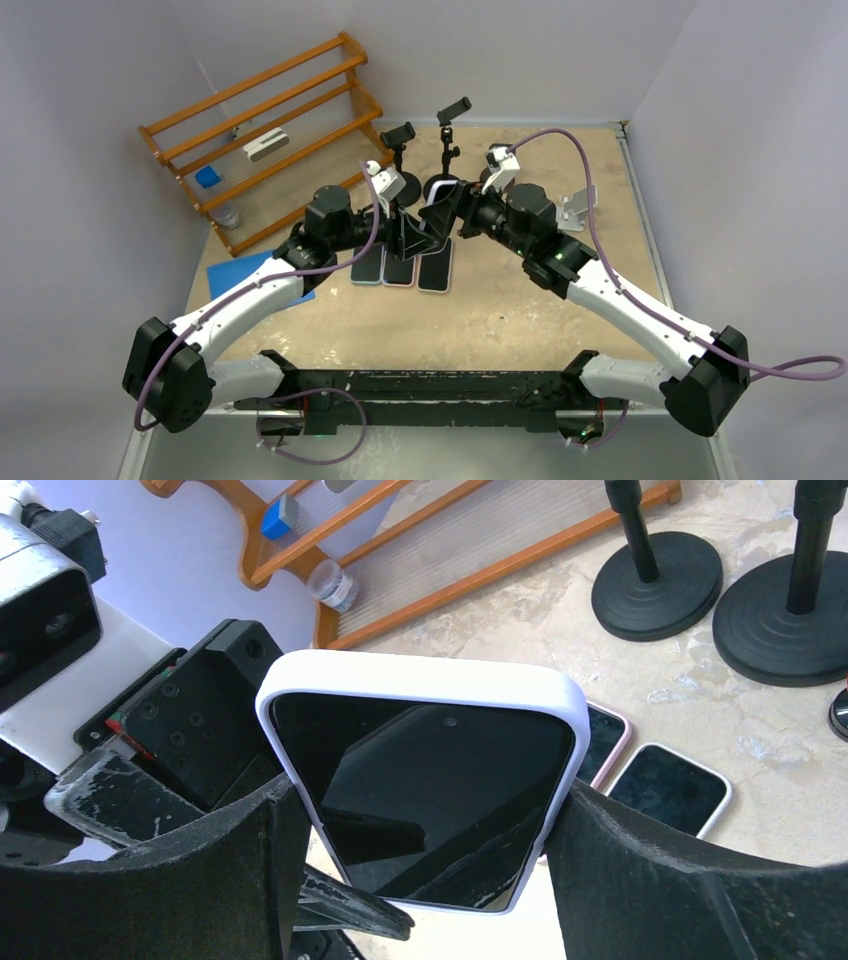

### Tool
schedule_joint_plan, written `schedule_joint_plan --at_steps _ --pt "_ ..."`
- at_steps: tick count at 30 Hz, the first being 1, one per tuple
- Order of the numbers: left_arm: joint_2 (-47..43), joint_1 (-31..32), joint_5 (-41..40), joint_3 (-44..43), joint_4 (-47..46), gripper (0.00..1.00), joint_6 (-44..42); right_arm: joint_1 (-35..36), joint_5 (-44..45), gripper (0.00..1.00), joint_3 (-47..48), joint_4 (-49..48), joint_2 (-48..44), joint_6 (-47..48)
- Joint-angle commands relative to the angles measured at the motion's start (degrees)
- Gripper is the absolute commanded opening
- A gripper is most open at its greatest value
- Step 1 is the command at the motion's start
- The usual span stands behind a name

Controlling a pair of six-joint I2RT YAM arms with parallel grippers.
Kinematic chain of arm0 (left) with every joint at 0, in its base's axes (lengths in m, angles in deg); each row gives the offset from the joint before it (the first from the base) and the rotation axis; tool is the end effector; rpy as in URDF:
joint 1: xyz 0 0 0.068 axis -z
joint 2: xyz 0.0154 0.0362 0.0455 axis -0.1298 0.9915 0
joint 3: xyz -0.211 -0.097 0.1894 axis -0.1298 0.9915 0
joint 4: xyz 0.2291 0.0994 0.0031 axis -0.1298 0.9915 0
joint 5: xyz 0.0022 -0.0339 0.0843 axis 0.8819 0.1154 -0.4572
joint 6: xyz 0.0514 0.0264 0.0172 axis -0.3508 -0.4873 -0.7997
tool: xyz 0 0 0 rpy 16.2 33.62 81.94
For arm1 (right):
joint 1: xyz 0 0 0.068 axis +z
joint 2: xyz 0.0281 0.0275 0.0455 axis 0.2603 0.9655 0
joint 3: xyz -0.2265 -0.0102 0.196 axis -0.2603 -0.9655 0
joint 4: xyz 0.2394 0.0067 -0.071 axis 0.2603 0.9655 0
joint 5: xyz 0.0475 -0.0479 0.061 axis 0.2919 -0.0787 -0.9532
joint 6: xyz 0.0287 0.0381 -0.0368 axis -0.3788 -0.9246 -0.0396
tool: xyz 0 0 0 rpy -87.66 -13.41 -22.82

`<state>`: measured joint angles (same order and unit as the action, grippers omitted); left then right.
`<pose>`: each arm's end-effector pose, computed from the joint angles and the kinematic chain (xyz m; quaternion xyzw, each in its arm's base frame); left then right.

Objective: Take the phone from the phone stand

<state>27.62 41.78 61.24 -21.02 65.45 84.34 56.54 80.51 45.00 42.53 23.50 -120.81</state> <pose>0.1994 -0.1674 0.3419 0.2782 0.6987 -0.4917 0.4388 0.1923 0.1719 0.3904 -0.0536 0.7260 0.4331 0.5314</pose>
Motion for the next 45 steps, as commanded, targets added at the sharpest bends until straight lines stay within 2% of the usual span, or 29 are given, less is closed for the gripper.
schedule_joint_plan --at_steps 1,11,14,18,23,26,33,37,45 --pt "0.4 0.35 0.87 -1.99 -1.59 0.41 -1.66 1.12 2.33 0.41 3.86 -5.17 -0.55 -2.1" --pt "-0.46 0.47 -0.45 -1.74 -0.43 0.16 -2.92 2.21 4.99 0.44 5.39 -3.74 1.31 -3.1" --pt "-0.89 0.45 -0.93 -1.6 0.07 0.01 -3.15 2.36 4.63 0.51 5.55 -3.93 1.5 -2.97" --pt "-1.84 0.57 -0.99 -0.93 -0.26 0.0 -3.0 2.44 3.61 0.61 5.04 -4.9 1.05 -2.94" --pt "-2.95 0.53 -0.53 -0.22 -1.07 0.0 -2.3 2.58 2.05 0.88 3.74 -6.53 -0.28 -2.35" --pt "-3.7 0.56 -0.14 0.45 -1.73 0.0 -2.02 2.56 2.04 0.96 3.27 -6.9 -1.02 -2.24" --pt "-4.66 0.56 -0.11 0.84 -1.59 0.0 -1.67 2.57 0.3 0.99 1.62 -8.74 -3.59 -0.82" --pt "-6.93 0.56 0.53 1.91 -2.46 0.0 -0.82 2.51 -0.92 0.99 -3.65 -14.24 -8.75 2.42" --pt "-14.31 0.57 9.67 8.34 -15.37 0.0 5.26 2.51 -9.9 0.97 -15.9 -26.28 -21.11 7.78"
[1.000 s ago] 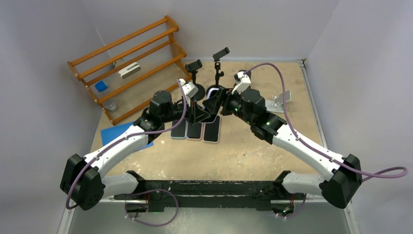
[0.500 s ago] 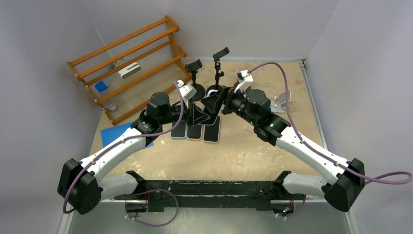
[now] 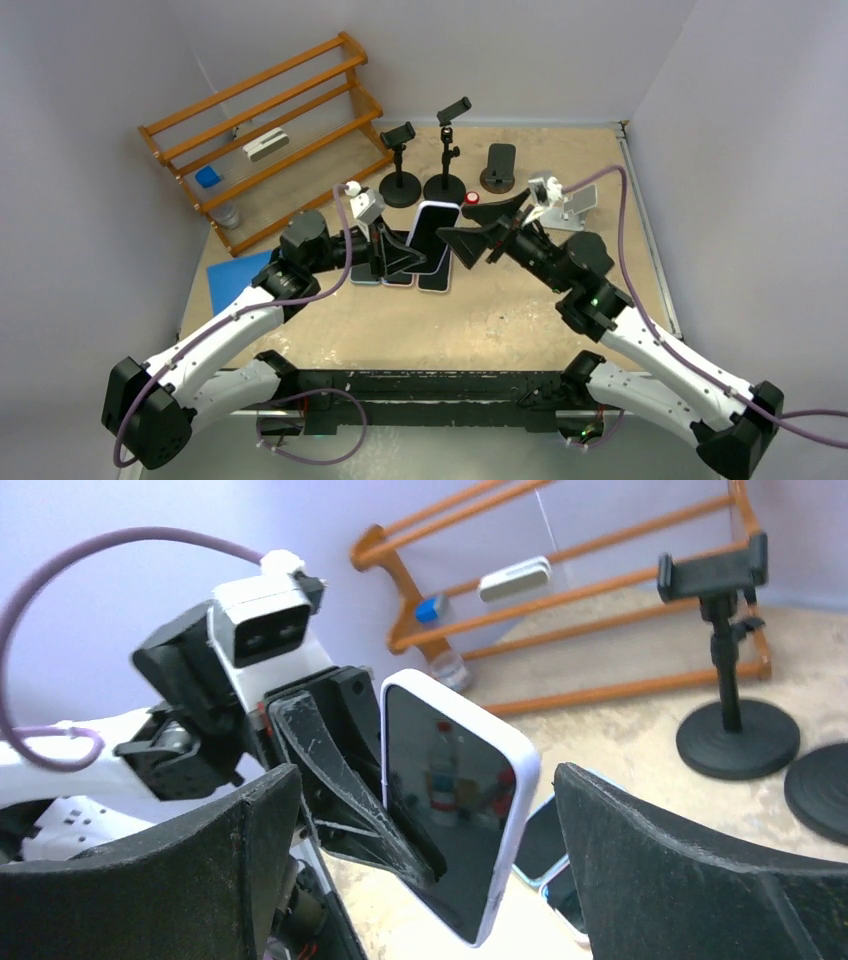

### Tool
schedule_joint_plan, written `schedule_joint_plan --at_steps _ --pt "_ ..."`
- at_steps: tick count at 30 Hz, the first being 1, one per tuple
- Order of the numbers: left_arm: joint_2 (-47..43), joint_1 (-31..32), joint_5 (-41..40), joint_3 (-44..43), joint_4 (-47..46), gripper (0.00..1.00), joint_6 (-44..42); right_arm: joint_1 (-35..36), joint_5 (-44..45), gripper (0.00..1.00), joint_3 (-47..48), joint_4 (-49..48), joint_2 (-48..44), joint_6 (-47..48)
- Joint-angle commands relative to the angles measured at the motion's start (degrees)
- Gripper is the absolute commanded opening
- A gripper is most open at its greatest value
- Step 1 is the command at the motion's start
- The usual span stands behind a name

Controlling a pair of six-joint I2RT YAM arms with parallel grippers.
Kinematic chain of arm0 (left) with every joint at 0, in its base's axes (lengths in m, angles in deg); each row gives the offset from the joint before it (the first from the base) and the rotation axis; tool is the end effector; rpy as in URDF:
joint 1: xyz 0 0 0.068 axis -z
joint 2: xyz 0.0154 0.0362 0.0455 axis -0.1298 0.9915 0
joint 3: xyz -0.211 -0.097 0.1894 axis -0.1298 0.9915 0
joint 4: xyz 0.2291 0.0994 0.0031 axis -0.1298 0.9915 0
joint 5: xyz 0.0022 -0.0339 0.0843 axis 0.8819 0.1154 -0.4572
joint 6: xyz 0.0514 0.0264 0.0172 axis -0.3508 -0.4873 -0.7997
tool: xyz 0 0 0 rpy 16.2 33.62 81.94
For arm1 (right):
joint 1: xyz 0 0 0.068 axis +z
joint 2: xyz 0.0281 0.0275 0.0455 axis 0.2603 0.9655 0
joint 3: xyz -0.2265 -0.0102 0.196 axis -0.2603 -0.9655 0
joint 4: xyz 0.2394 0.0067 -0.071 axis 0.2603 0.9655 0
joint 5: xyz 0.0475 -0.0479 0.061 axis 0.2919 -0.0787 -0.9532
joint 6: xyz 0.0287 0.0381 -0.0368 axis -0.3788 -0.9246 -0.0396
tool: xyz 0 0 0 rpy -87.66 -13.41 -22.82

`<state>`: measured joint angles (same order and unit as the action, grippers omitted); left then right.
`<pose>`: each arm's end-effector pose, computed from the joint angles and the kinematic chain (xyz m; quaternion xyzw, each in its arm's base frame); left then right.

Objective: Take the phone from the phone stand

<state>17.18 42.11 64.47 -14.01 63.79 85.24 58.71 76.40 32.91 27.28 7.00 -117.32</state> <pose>0.1590 -0.1437 0.3419 0.2990 0.6626 -0.5179 0.4510 0.1274 0.1279 0.4039 -0.1061 0.5915 0.5112 0.6144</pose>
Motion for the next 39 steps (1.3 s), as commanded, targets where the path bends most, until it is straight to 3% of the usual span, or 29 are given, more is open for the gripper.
schedule_joint_plan --at_steps 1,10,19,26,39 --pt "-4.14 0.24 7.6 1.72 -15.19 0.0 5.3 0.32 -6.81 0.97 -5.17 -12.44 -5.98 4.85" --pt "-4.19 0.2 19.01 4.07 -29.69 0.0 15.7 0.35 -19.61 0.93 -11.42 -20.69 -11.41 6.27" --pt "-3.13 0.23 23.13 6.23 -37.9 0.0 19.95 0.28 -26.77 0.81 -12.06 -25.73 -10.23 1.38" --pt "-2.46 0.24 23.99 6.49 -38.86 0.0 20.4 0.28 -28.04 0.77 -11.88 -30.82 -6.61 -2.88" --pt "-3.18 0.23 22.34 6.31 -35.71 0.0 18.04 0.38 -28.68 0.65 -9.96 -30.37 -0.36 -4.24"
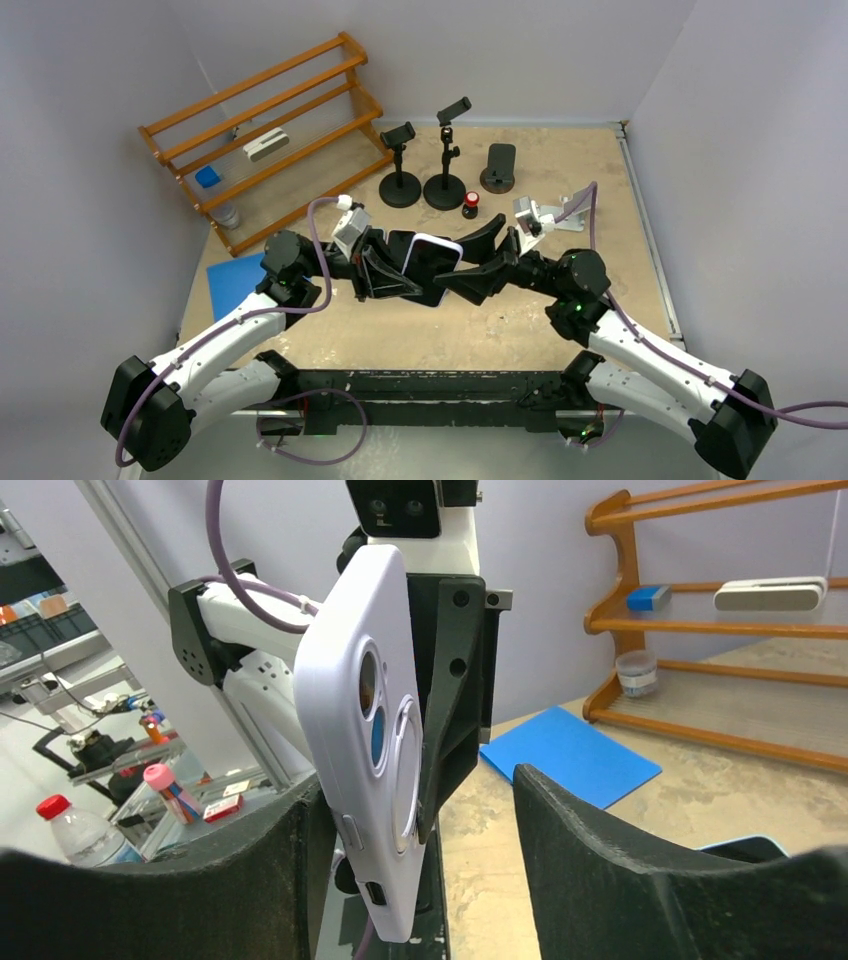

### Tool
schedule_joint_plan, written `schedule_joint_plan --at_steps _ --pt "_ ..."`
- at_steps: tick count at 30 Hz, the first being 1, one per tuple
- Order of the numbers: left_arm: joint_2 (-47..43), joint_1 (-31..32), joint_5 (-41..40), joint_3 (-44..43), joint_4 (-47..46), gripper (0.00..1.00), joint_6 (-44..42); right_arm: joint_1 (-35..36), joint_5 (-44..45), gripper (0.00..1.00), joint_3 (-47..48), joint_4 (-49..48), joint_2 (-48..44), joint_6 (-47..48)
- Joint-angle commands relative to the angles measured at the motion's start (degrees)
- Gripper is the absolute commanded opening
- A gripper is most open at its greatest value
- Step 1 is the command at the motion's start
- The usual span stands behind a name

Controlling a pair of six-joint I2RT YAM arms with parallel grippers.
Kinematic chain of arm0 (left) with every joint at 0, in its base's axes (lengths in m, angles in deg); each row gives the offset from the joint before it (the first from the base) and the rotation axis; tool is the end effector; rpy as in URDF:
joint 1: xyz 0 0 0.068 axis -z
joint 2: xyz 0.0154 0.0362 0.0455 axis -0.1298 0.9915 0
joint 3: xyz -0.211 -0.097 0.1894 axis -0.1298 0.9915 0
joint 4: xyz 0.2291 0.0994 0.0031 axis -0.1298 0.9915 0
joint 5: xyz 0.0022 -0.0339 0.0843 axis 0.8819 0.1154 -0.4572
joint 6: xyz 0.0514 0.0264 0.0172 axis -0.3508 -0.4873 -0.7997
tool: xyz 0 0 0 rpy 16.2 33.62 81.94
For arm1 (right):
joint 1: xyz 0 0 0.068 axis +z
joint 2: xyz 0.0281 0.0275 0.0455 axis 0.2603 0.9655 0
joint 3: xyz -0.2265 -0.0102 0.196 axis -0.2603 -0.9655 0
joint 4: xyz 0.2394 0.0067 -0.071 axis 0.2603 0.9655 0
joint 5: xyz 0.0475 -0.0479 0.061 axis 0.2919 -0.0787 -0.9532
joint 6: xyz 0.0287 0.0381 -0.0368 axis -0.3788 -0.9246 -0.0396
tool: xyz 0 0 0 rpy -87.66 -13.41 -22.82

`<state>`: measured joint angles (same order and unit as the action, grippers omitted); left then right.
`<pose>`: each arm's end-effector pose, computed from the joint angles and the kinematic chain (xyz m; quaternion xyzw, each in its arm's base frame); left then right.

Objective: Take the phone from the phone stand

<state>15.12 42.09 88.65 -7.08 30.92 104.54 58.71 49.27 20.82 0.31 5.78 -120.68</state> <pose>0.1253 -0.1348 0.3618 0.4078 0.4909 -0.6643 0.3891 0.0981 0.1273 0.3808 -0.2853 0.4415 0.6370 0.5639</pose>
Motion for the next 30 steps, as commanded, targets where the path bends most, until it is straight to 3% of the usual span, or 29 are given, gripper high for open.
schedule_joint_plan --at_steps 1,19,28,30 --pt "-1.12 0.26 -2.09 -0.81 -2.23 0.0 -1.63 0.33 -1.65 0.63 2.19 -3.29 1.09 -0.9" --pt "-0.56 0.18 -3.48 -1.74 1.71 0.0 -3.56 0.4 -1.23 0.46 2.5 -3.74 2.54 -1.58" --pt "-0.34 0.26 -4.59 -2.48 4.37 0.0 -4.46 0.42 -0.22 0.21 2.53 -2.35 1.84 -0.71" --pt "-0.4 0.26 -5.14 -2.63 5.08 0.06 -4.61 0.41 0.03 0.11 2.64 -1.88 1.72 -0.45"
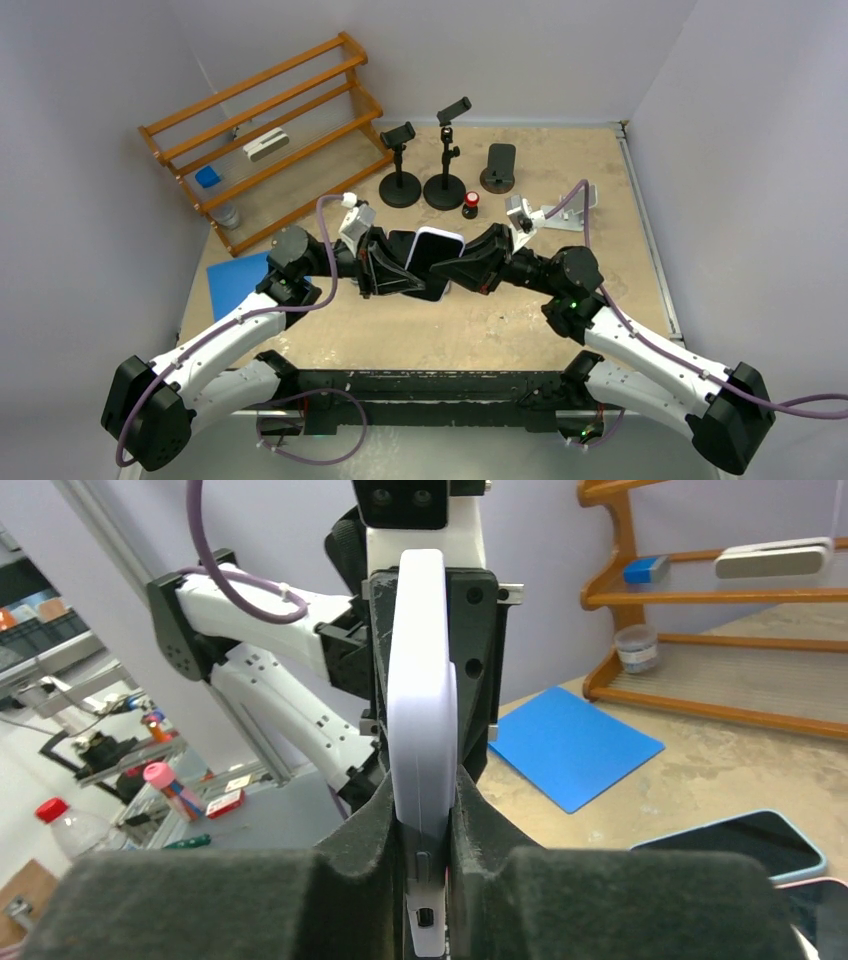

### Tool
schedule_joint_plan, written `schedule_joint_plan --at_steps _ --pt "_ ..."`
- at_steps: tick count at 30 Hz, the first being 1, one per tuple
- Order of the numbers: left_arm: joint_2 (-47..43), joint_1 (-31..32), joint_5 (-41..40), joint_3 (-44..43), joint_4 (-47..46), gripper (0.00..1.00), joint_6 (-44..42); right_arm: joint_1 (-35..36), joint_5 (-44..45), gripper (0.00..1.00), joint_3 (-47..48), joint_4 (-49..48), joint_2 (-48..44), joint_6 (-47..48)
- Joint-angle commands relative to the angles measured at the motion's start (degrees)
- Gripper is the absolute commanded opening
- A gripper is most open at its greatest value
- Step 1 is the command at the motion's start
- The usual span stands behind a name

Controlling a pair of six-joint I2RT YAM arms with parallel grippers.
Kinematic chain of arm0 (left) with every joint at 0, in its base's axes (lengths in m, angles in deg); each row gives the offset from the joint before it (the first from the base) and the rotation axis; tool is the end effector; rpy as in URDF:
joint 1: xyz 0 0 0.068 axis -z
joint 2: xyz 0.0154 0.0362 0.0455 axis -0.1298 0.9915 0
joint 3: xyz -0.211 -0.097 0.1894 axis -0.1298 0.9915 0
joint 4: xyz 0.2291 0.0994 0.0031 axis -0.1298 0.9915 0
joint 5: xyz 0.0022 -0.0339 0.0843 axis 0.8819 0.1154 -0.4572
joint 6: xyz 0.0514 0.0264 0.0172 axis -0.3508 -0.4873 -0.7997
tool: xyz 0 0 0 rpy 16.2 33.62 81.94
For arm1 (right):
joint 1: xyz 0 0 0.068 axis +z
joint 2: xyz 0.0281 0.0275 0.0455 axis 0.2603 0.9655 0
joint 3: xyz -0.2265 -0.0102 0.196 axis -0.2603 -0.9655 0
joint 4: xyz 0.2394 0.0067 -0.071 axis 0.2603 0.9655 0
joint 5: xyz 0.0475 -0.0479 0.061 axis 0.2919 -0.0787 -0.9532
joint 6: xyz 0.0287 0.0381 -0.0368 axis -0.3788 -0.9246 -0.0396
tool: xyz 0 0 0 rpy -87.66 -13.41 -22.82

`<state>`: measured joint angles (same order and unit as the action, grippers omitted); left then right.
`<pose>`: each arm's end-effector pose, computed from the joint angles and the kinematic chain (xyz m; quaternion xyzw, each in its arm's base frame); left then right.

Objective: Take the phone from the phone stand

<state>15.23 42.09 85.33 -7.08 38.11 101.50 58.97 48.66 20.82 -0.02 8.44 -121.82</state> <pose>0.1316 -0.1376 0.3511 0.3800 0.5321 -0.6521 0.3837 0.1057 0.1361 0.3745 -0.2846 0.4597 0.6427 0.5428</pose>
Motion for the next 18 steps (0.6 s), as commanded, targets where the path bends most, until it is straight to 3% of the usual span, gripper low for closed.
schedule_joint_plan --at_steps 1,2,6,14,18 --pt "-0.69 0.26 -2.26 -2.65 -1.76 0.1 -1.66 0.12 0.69 0.08 2.7 -1.37 -0.98 0.7" --pt "-0.77 0.26 -2.66 -2.57 -1.49 0.13 -1.8 0.09 0.82 0.0 2.8 -1.1 -0.99 0.86" --pt "-1.12 0.26 -3.42 -2.63 -0.5 0.26 -2.28 0.09 1.58 0.0 2.94 -0.33 -1.53 1.2" --pt "-2.14 0.26 -8.24 -4.8 8.03 0.63 -4.53 0.05 4.64 0.0 1.89 1.5 -4.41 3.06" --pt "-2.84 0.23 -11.78 -6.02 12.56 0.75 -5.74 0.11 7.79 0.0 1.67 3.22 -6.09 3.99"
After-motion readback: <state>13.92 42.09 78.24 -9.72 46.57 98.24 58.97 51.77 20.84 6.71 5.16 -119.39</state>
